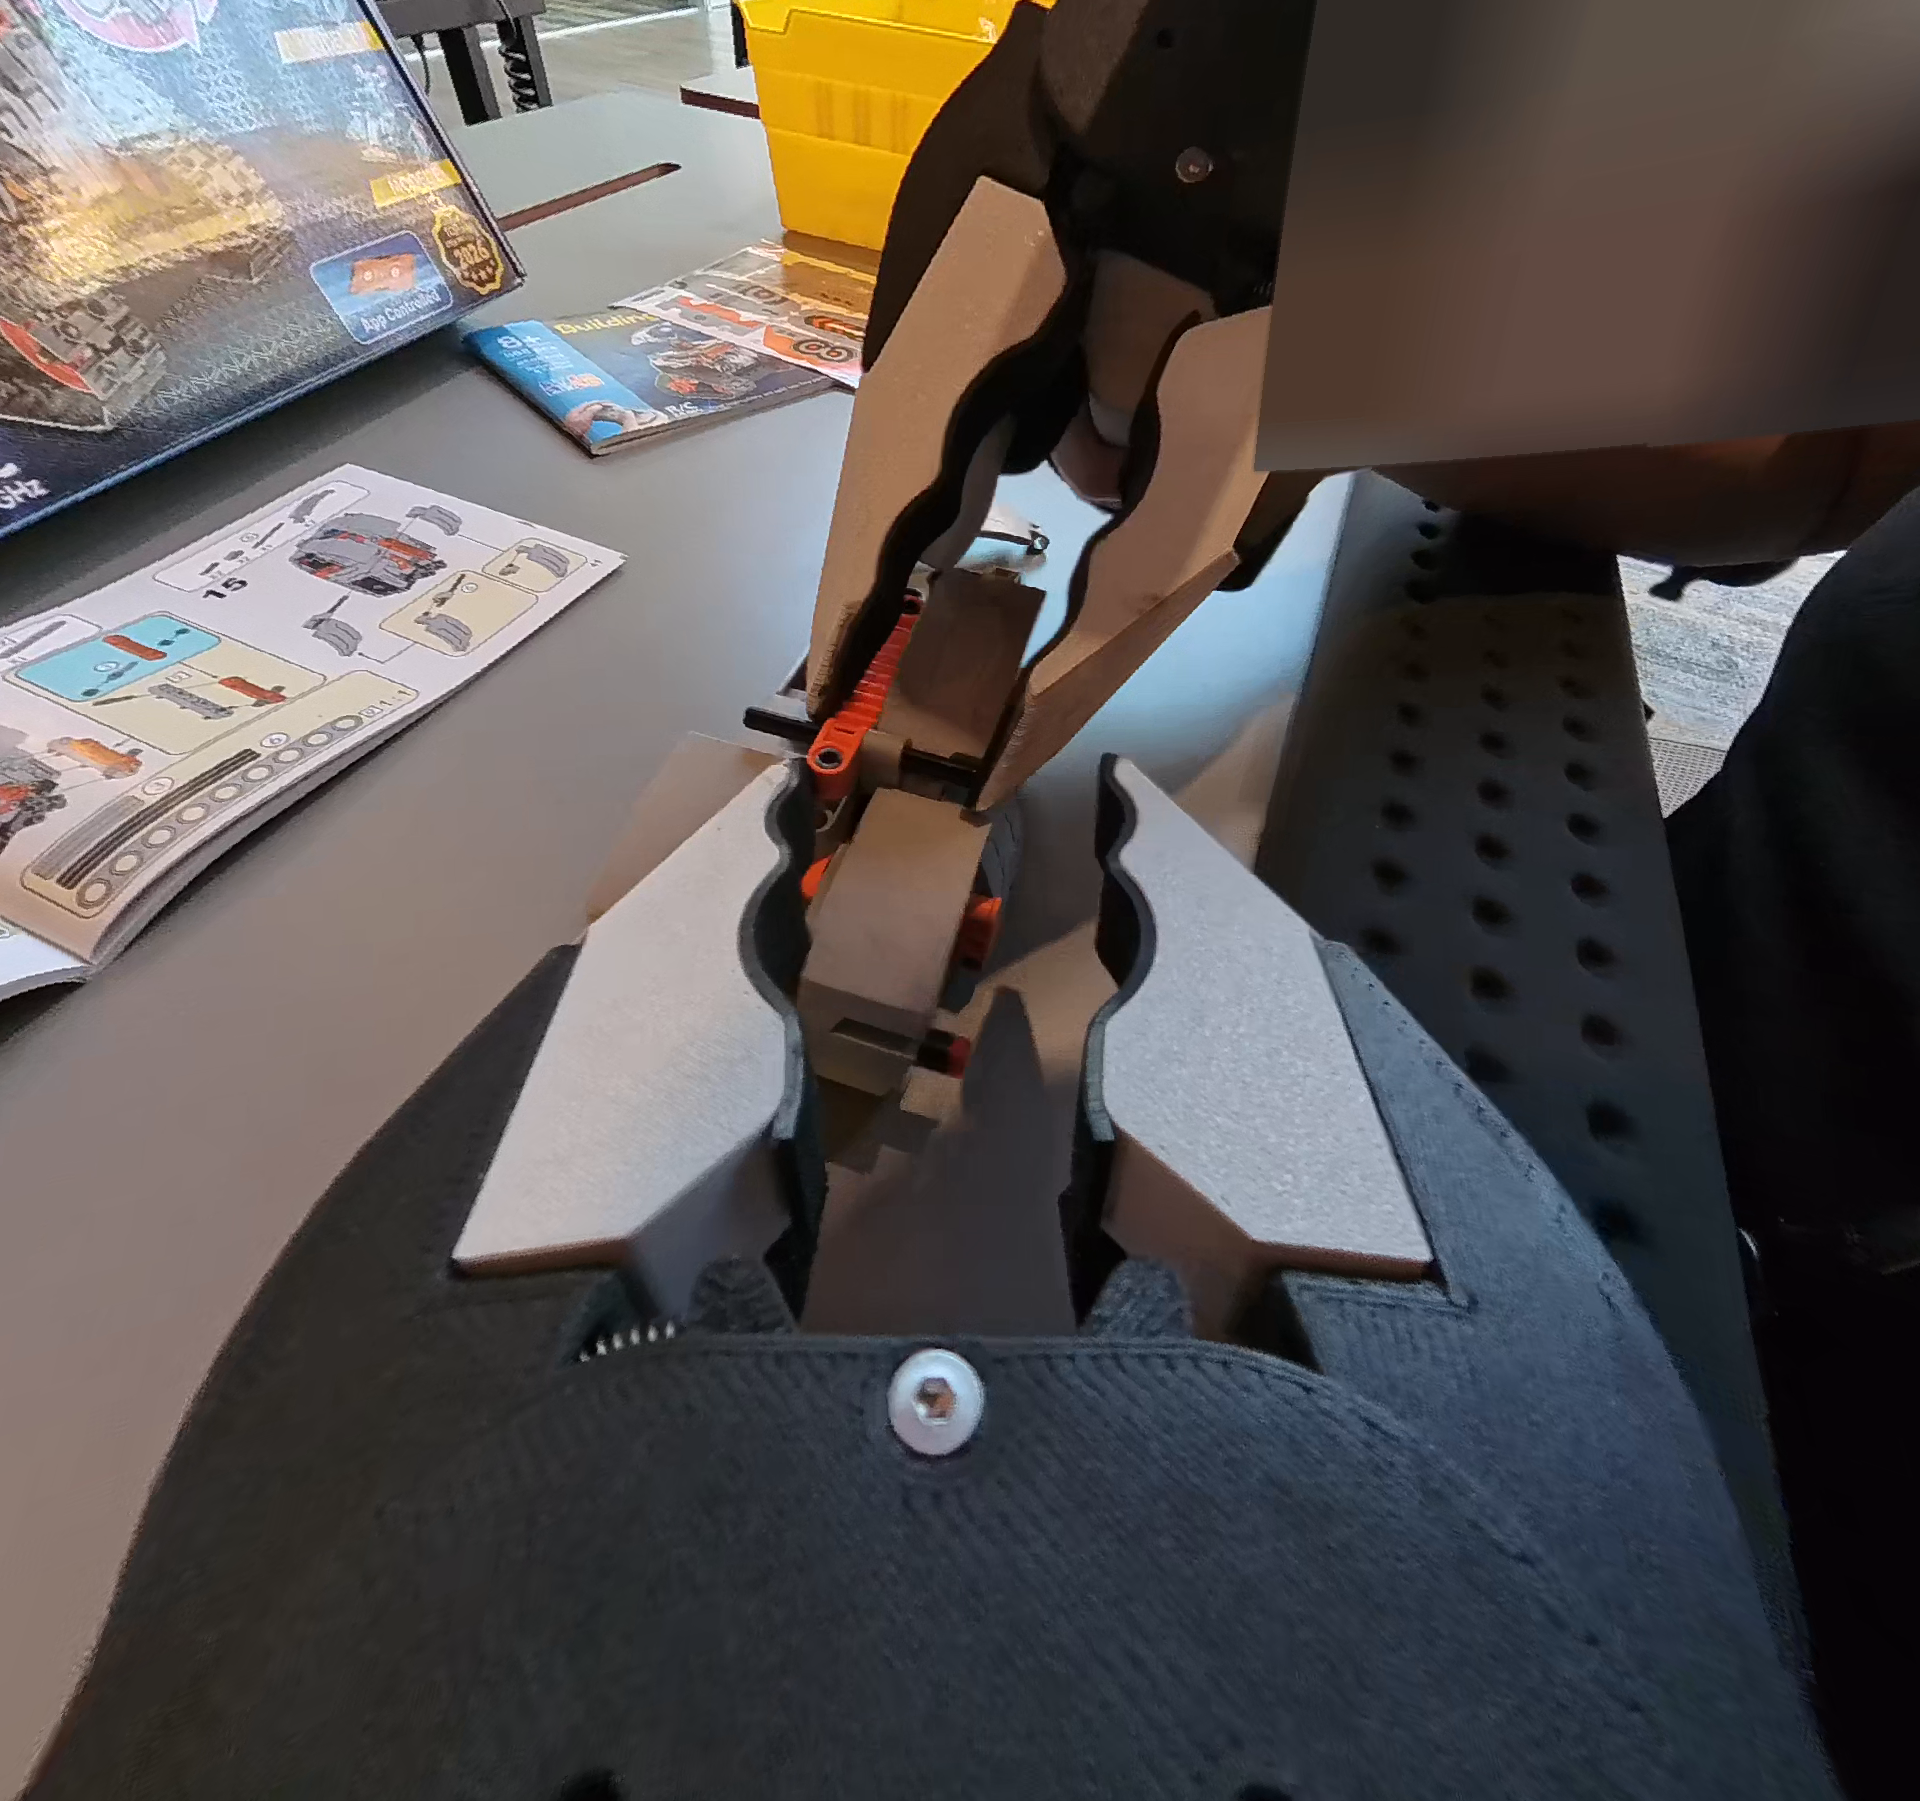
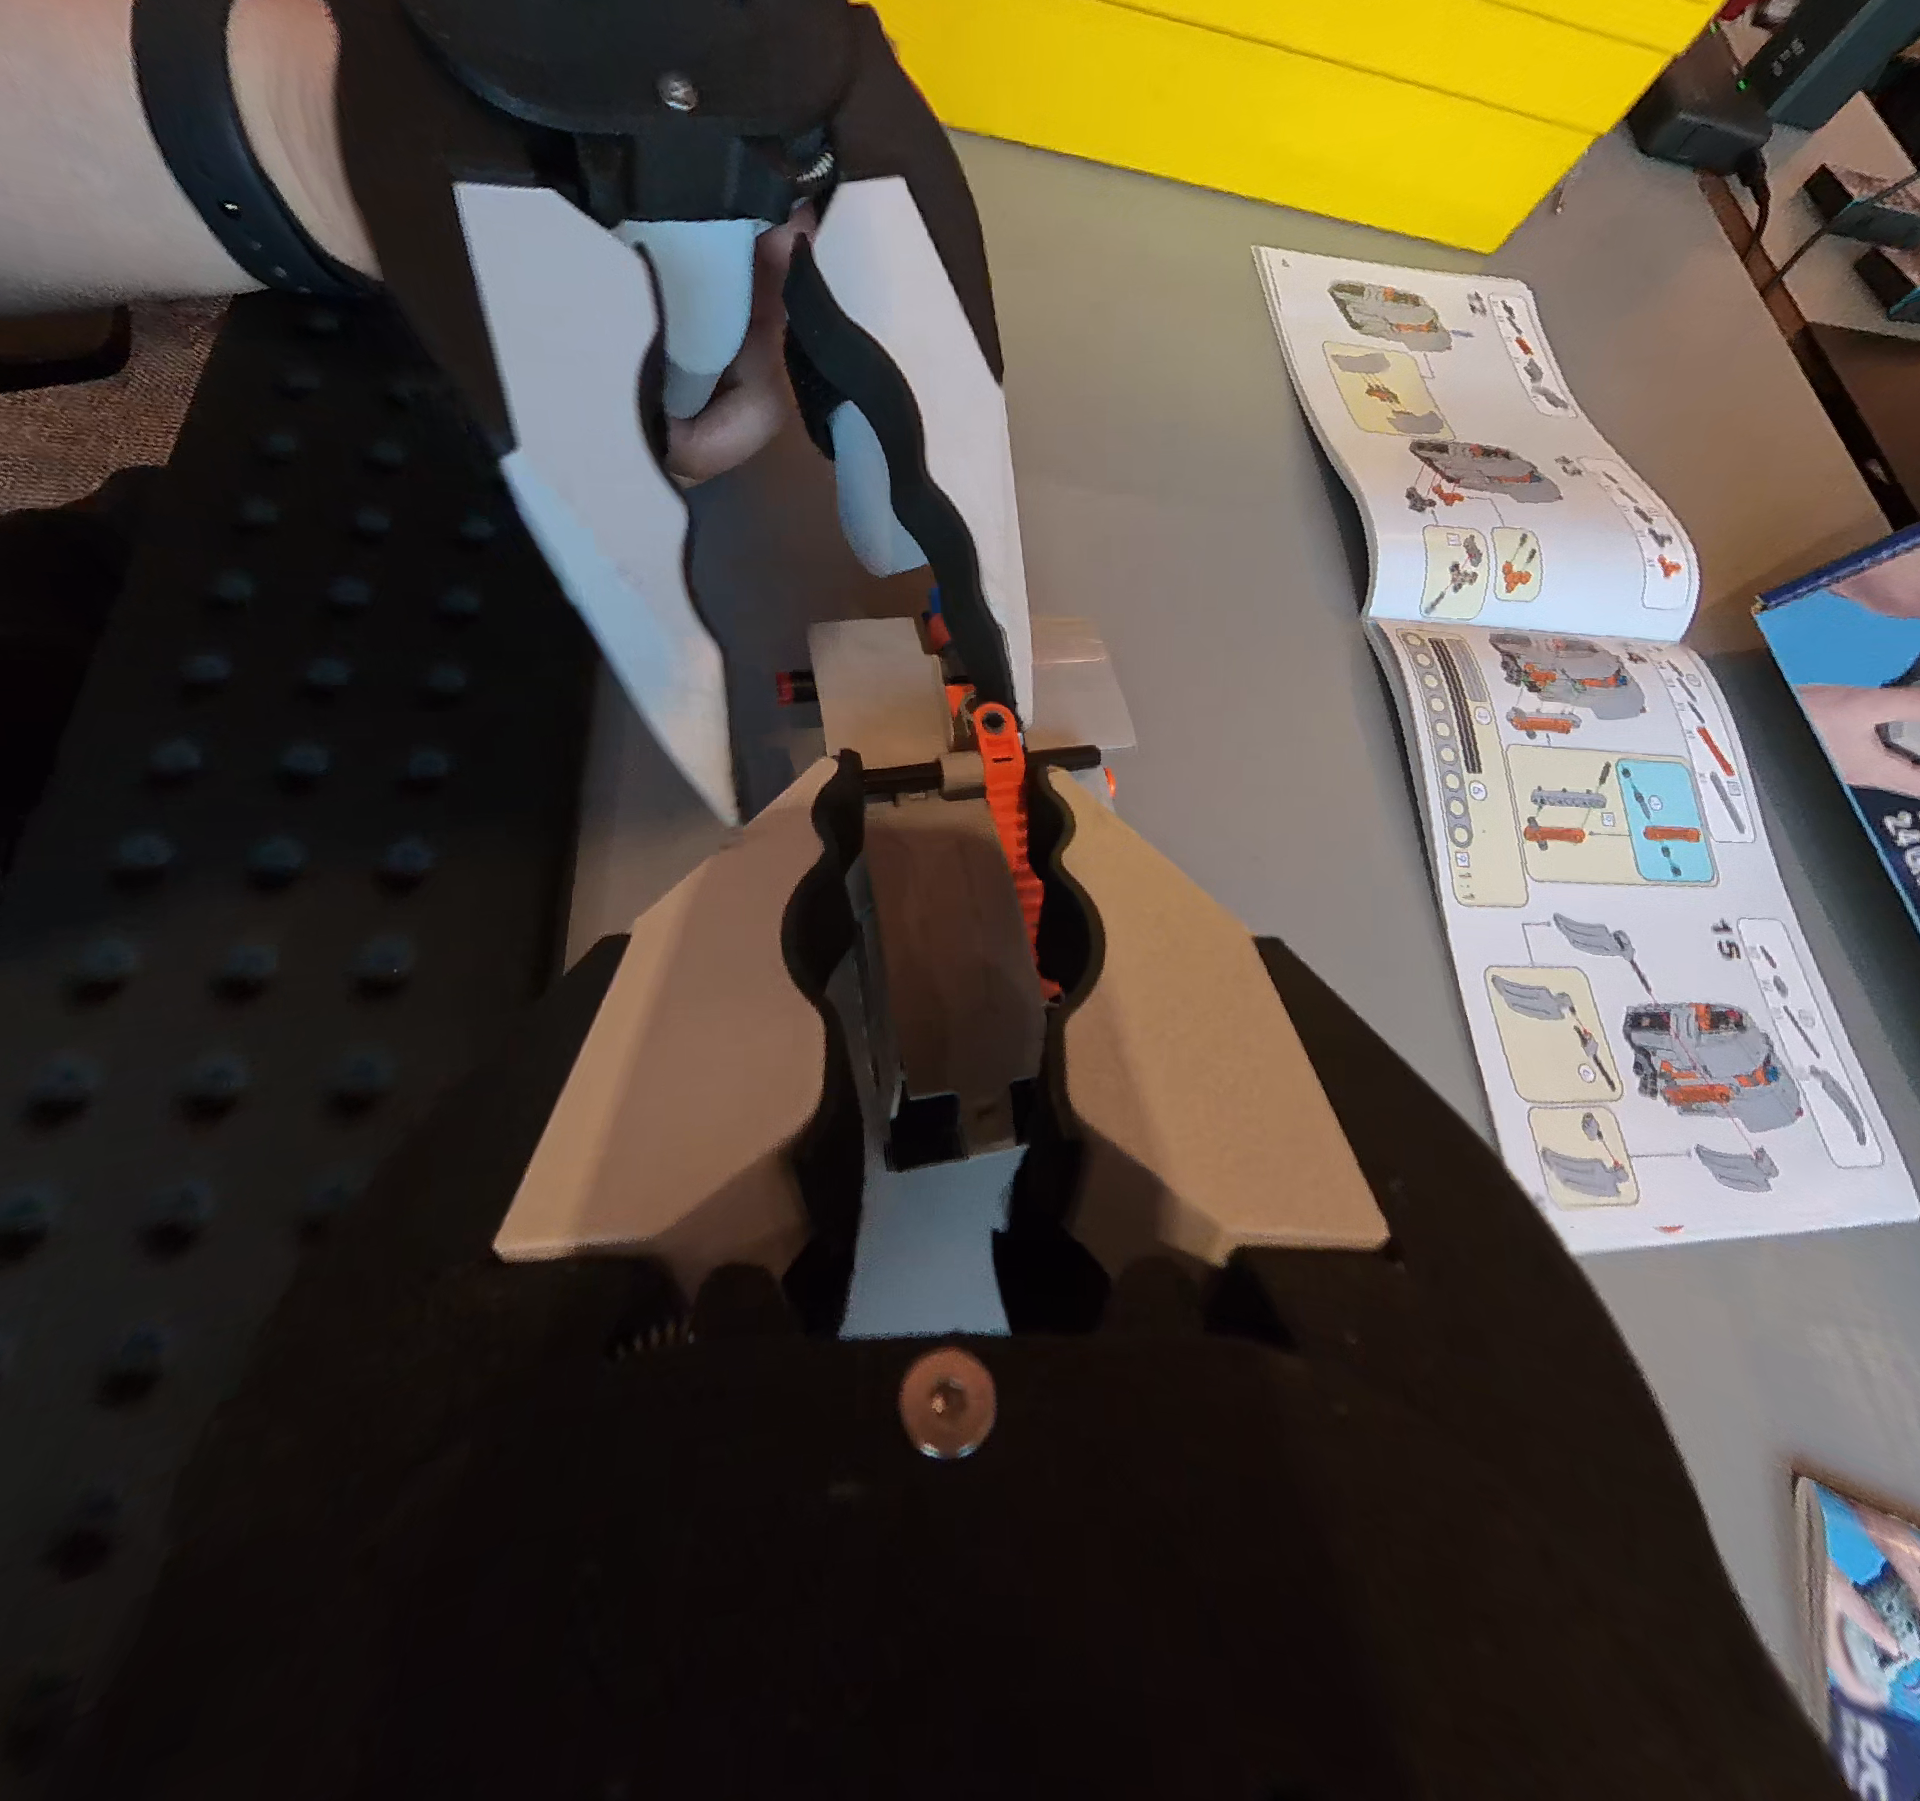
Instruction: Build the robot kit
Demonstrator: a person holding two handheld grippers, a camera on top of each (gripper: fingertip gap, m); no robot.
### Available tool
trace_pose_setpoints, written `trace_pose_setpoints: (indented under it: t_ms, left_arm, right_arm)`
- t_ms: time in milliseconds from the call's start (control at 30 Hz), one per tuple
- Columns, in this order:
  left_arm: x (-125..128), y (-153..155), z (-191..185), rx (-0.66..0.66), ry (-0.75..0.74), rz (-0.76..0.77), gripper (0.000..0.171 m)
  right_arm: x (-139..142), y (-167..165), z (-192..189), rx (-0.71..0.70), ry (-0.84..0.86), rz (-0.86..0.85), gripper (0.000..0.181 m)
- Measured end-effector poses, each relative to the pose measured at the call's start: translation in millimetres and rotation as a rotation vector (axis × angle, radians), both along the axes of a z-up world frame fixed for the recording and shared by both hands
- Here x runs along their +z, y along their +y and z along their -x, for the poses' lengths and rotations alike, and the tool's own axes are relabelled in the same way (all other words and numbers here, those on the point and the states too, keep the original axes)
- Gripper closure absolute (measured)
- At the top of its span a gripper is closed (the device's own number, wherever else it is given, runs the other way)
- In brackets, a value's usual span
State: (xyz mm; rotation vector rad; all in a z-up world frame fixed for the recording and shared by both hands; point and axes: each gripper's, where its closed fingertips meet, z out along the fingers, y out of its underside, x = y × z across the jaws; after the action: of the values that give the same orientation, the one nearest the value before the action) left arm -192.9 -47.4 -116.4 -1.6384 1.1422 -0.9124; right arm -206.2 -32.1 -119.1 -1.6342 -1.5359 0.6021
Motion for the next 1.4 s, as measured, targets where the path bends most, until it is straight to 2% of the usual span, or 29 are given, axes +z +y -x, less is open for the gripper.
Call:
trace_pose_setpoints:
  t_ms: [67, 100, 133, 167, 300, 400, 467, 567, 633, 700, 833, 900, 1033, 1100, 1200, 1400]
  left_arm:
    - [0, 0, 1, 0.001, 0.008, -0.017, 0.125]
    - [0, -1, 2, -0.006, 0.013, -0.026, 0.127]
    - [-1, -2, 2, -0.015, 0.018, -0.034, 0.122]
    - [-1, -3, 1, -0.018, 0.022, -0.042, 0.12]
    - [-1, -4, 3, -0.021, 0.036, -0.079, 0.12]
    - [1, -2, 6, -0.006, 0.033, -0.087, 0.12]
    - [-2, 0, 8, 0.009, 0.059, -0.111, 0.119]
    - [-5, 5, 10, 0.037, 0.098, -0.151, 0.121]
    - [-7, 14, 17, 0.086, 0.121, -0.164, 0.121]
    - [-10, 24, 27, 0.14, 0.141, -0.158, 0.111]
    - [-11, 34, 50, 0.212, 0.161, -0.159, 0.12]
    - [-7, 29, 53, 0.192, 0.107, -0.104, 0.12]
    - [21, 20, 52, 0.163, -0.062, -0.064, 0.127]
    - [26, 16, 49, 0.145, -0.098, -0.03, 0.127]
    - [19, 16, 45, 0.155, -0.046, -0.014, 0.125]
    - [6, 9, 34, 0.079, 0.029, -0.004, 0.131]
  right_arm:
    - [2, -3, 1, 0.035, 0.034, 0.021, 0.151]
    - [3, -5, 1, 0.051, 0.045, 0.033, 0.144]
    - [2, -5, 0, 0.046, 0.048, 0.038, 0.133]
    - [2, -5, -2, 0.05, 0.055, 0.05, 0.13]
    - [11, -13, -13, 0.133, 0.114, 0.056, 0.125]
    - [8, 1, -27, 0.098, 0.117, 0.029, 0.121]
    - [4, 6, -31, 0.082, 0.122, 0.072, 0.119]
    - [2, -4, -30, 0.134, 0.128, 0.142, 0.128]
    - [-1, -7, -31, 0.14, 0.091, 0.123, 0.13]
    - [-2, -11, -33, 0.158, 0.057, 0.098, 0.132]
    - [0, -36, -32, 0.257, 0.051, 0.157, 0.14]
    - [-2, -40, -30, 0.276, 0.037, 0.147, 0.141]
    - [-1, -41, -32, 0.285, 0.037, 0.136, 0.143]
    - [2, -35, -34, 0.261, 0.056, 0.134, 0.143]
    - [5, -20, -37, 0.203, 0.088, 0.109, 0.143]
    - [0, -3, -39, 0.129, 0.118, 0.133, 0.143]
